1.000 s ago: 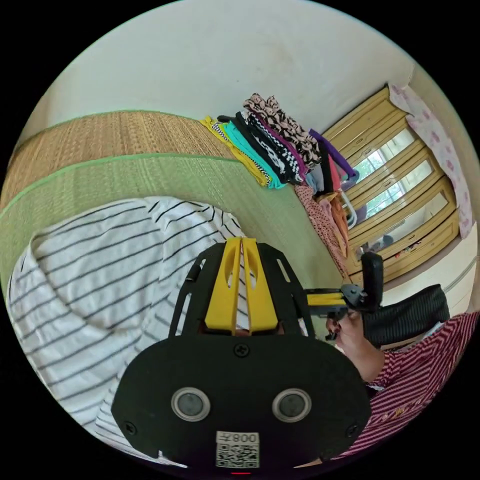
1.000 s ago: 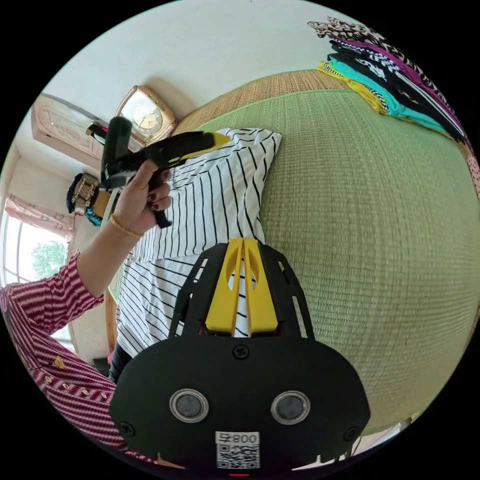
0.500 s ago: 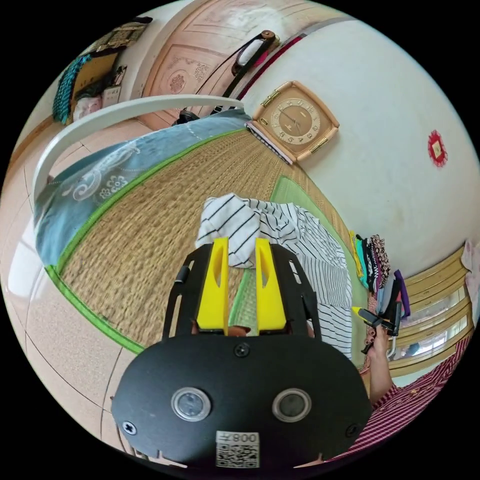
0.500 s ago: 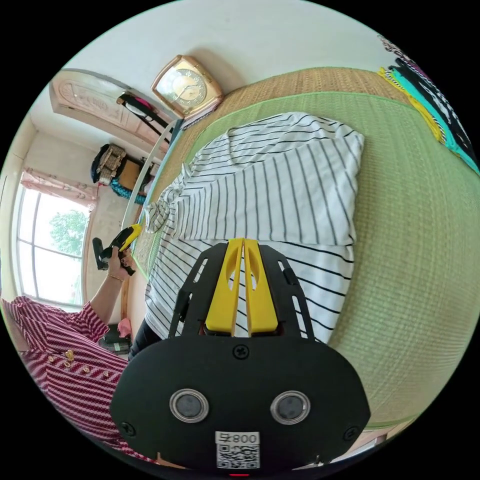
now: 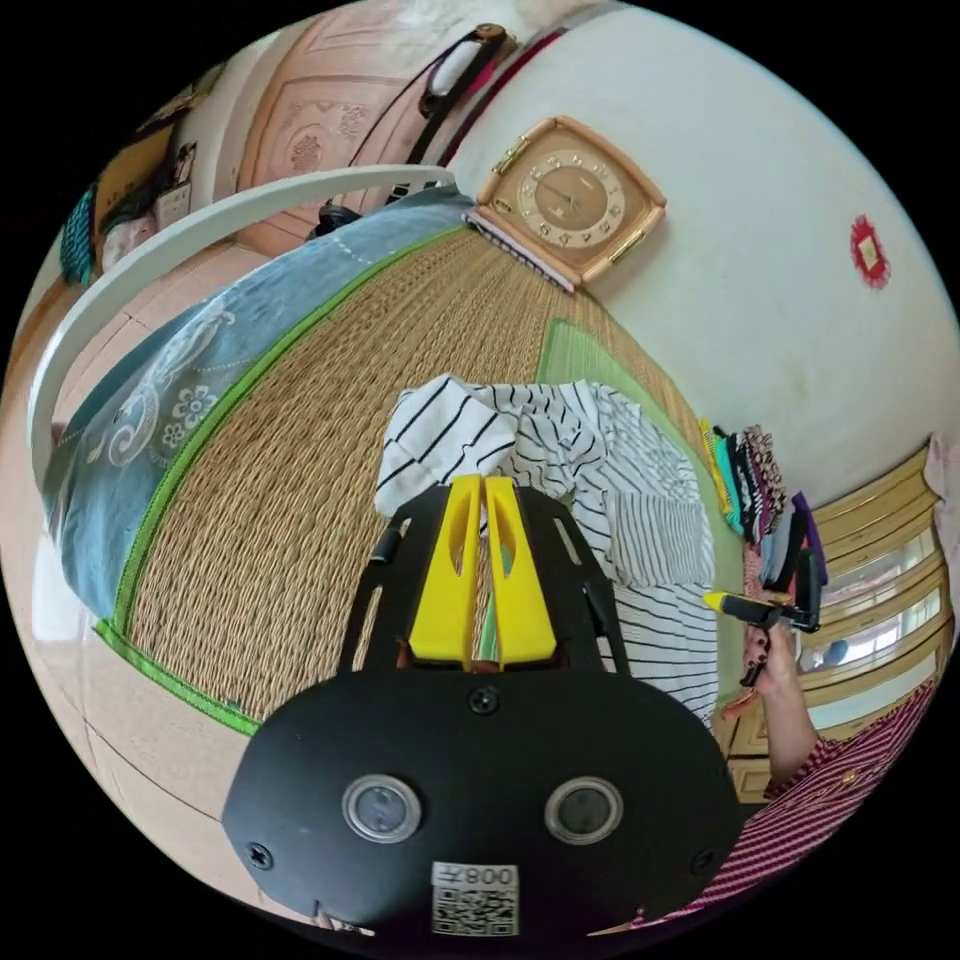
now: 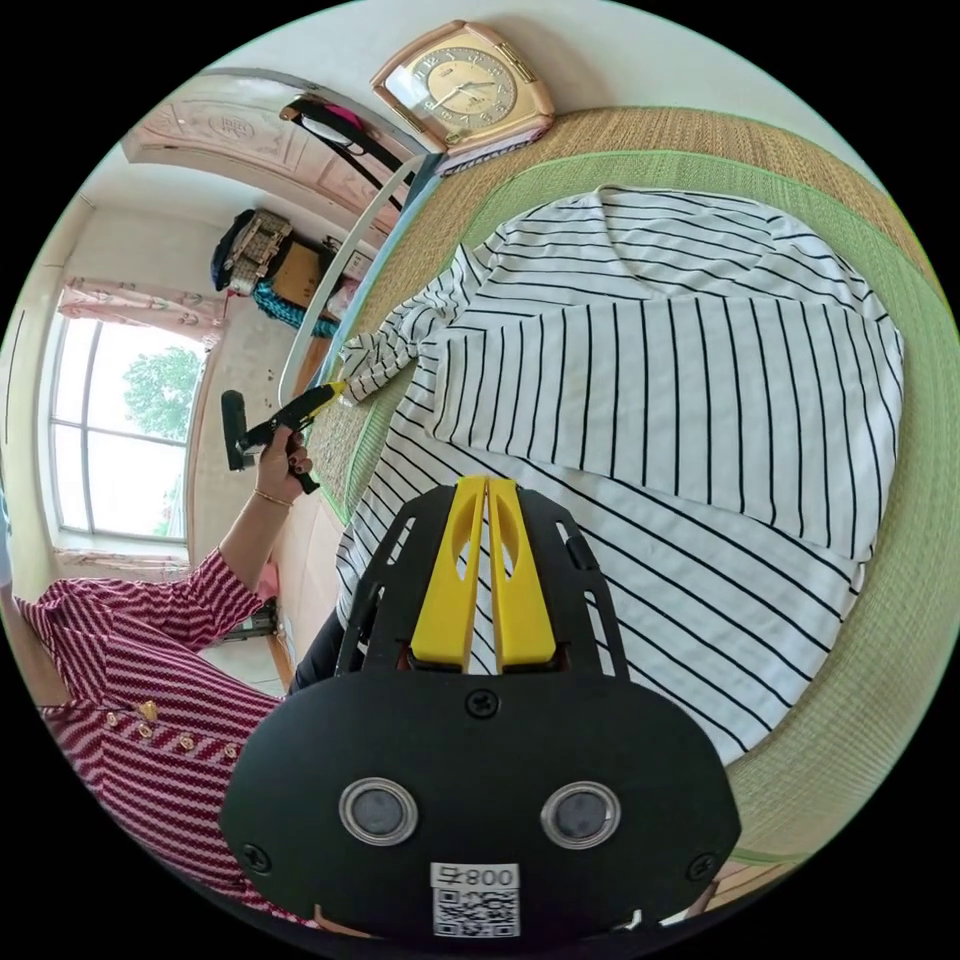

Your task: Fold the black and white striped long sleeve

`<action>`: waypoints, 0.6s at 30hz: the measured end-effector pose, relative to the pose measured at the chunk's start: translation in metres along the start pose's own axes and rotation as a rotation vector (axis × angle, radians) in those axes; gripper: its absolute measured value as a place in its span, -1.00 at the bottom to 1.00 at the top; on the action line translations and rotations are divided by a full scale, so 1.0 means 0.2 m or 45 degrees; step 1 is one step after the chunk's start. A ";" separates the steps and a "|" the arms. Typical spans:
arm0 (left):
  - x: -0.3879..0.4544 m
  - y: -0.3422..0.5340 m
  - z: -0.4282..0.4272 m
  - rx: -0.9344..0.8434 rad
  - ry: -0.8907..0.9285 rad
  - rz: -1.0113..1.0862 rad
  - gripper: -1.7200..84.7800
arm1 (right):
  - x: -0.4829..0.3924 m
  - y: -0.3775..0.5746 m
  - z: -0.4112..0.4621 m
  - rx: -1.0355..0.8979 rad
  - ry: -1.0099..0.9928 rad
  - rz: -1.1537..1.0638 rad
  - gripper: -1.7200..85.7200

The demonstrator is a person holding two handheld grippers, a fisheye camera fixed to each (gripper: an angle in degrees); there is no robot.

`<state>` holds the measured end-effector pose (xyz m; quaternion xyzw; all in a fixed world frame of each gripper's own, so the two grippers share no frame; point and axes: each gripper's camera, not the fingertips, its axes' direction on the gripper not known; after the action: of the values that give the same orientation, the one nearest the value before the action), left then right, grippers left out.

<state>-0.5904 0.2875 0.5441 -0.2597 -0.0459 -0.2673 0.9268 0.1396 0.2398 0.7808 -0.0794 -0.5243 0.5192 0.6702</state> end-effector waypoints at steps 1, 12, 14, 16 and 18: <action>-0.03 0.02 -0.06 0.056 0.029 -0.020 -0.93 | 0.00 0.00 0.01 -0.008 -0.004 0.002 -0.96; -0.27 0.24 -0.18 0.010 0.025 -0.059 -0.82 | -0.05 -0.03 0.07 -0.044 -0.084 0.020 -0.96; -0.35 0.25 -0.23 0.103 -0.024 -0.133 -0.79 | -0.05 -0.03 0.07 -0.054 -0.090 0.025 -0.96; -0.41 0.23 -0.20 0.085 -0.031 -0.186 -0.78 | -0.04 -0.03 0.07 -0.061 -0.103 0.034 -0.96; -0.46 0.21 -0.10 -0.002 -0.009 -0.214 -0.80 | -0.04 -0.03 0.06 -0.062 -0.115 0.040 -0.96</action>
<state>-0.6491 0.3508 0.4865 -0.2567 -0.0705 -0.3432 0.9007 0.1347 0.2249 0.7858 -0.0803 -0.5650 0.5199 0.6356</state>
